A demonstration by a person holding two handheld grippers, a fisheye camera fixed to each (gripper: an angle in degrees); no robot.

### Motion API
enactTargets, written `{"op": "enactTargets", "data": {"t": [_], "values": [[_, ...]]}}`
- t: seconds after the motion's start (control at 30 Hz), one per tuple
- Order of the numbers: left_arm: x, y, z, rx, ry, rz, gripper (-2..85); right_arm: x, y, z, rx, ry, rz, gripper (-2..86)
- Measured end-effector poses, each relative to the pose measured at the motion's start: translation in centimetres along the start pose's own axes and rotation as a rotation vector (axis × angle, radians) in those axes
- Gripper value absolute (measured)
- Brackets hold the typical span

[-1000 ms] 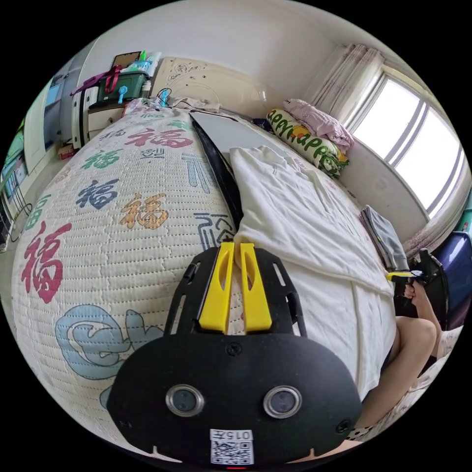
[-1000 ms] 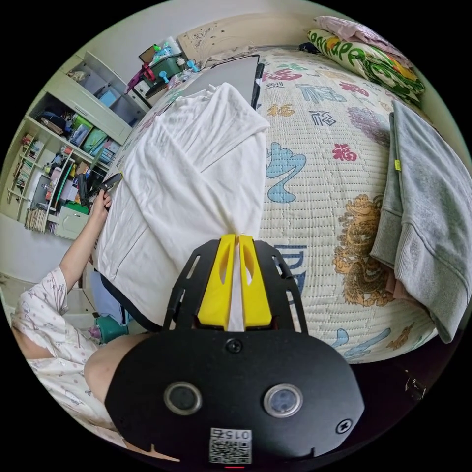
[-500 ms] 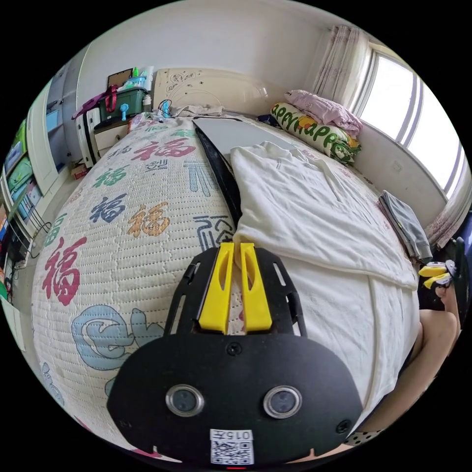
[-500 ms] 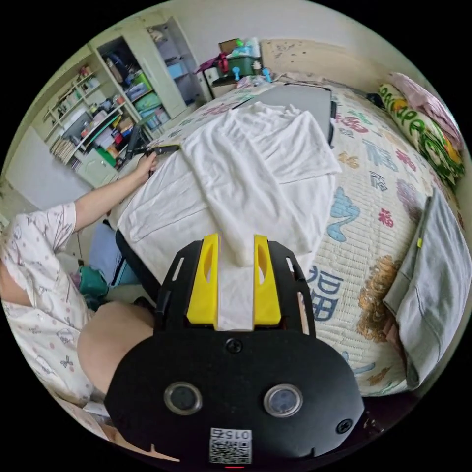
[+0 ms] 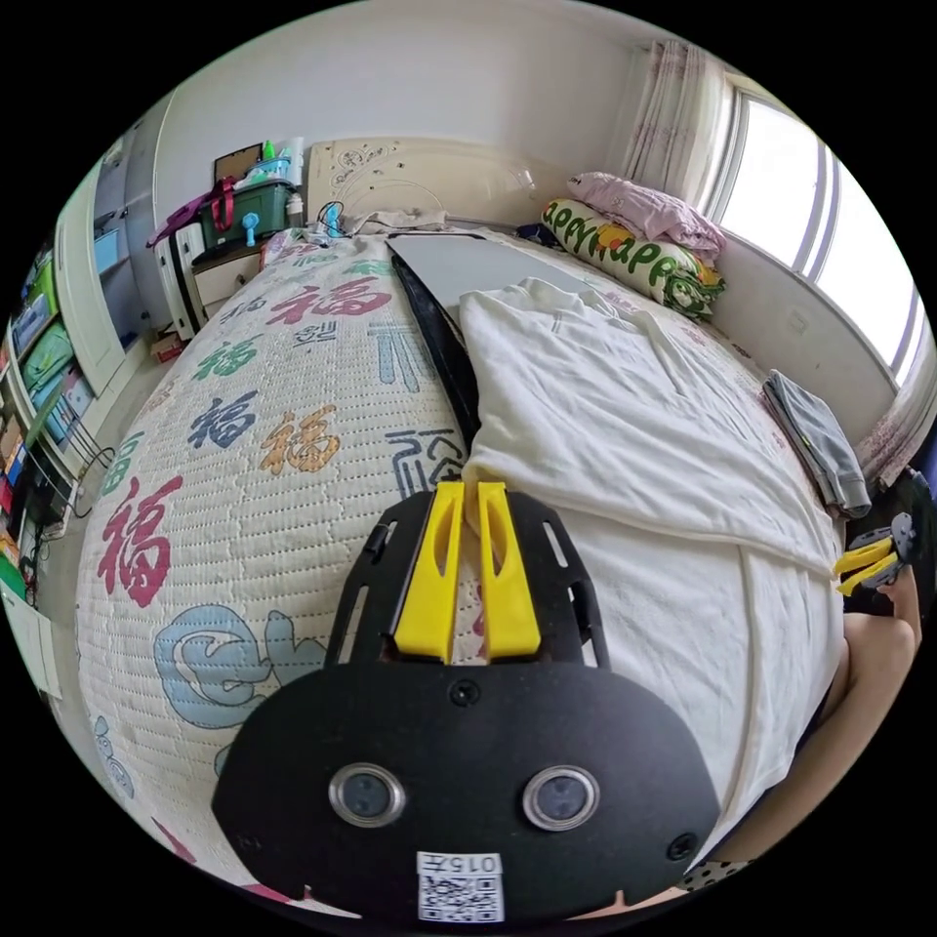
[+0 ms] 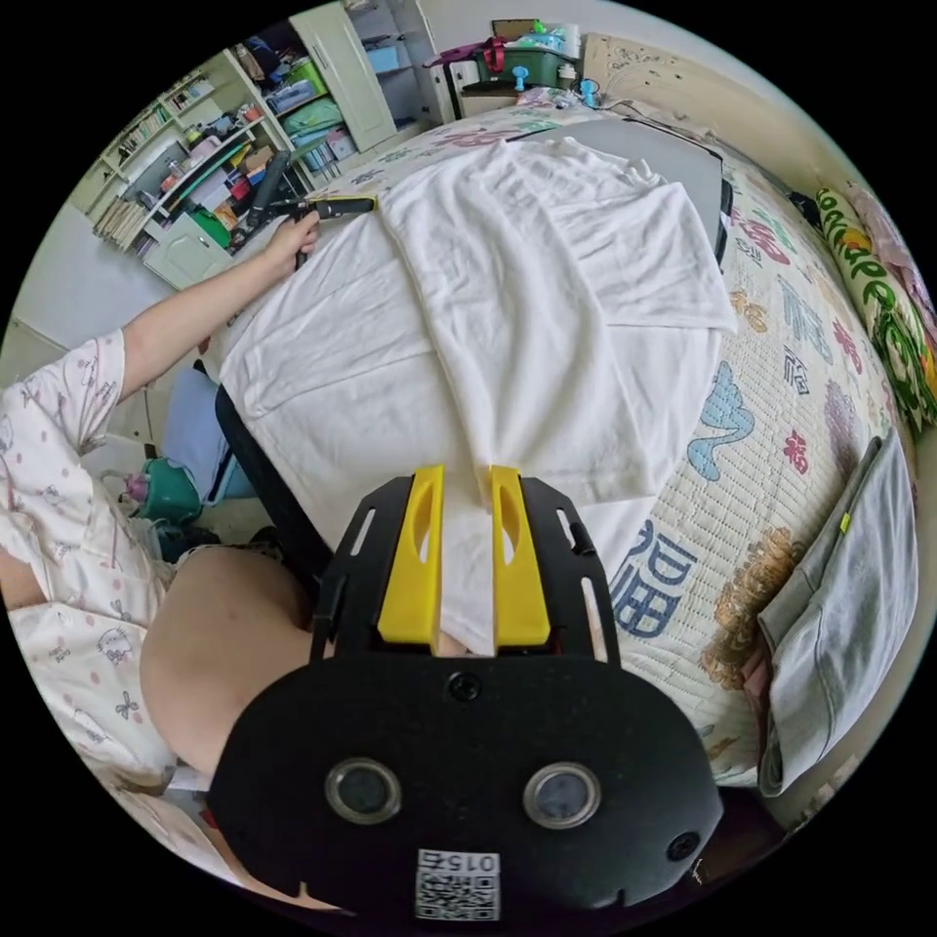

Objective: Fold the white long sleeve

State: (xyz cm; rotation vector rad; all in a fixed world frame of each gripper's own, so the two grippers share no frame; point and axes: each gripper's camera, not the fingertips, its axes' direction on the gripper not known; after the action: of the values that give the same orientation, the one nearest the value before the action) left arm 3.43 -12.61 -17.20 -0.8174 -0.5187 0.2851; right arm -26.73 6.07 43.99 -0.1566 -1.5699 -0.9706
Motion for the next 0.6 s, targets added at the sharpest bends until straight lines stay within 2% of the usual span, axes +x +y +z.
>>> {"op": "enactTargets", "data": {"t": [0.1, 0.13, 0.2, 0.27, 0.43, 0.53, 0.6], "values": [[-2.1, 1.7, -3.0, 0.038, -0.008, 0.015, 1.4, 3.7, -0.2, -4.1, 0.100, -0.107, 0.059, 8.1], [-3.0, 3.2, -5.5, 0.119, -0.027, 0.009, 1.7, 5.4, -0.3, -5.8, 0.163, -0.129, 0.092, 8.1], [-3.0, 5.6, -9.7, 0.278, -0.003, 0.096, 2.9, 7.8, -0.8, -7.9, 0.251, -0.134, 0.128, 7.8], [-0.2, 7.9, -13.3, 0.393, 0.054, 0.302, 5.6, 10.6, -2.4, -8.5, 0.326, -0.123, 0.172, 7.8], [9.9, 12.1, -11.8, 0.401, 0.205, 0.737, 9.8, 14.4, -9.5, -4.3, 0.308, -0.185, 0.217, 8.3], [14.4, 13.3, -7.4, 0.258, 0.298, 0.973, 8.8, 14.5, -14.0, -1.1, 0.267, -0.213, 0.206, 8.8], [15.0, 13.2, -4.7, 0.180, 0.349, 1.004, 8.2, 14.3, -16.0, 0.6, 0.234, -0.212, 0.194, 9.0]]}}
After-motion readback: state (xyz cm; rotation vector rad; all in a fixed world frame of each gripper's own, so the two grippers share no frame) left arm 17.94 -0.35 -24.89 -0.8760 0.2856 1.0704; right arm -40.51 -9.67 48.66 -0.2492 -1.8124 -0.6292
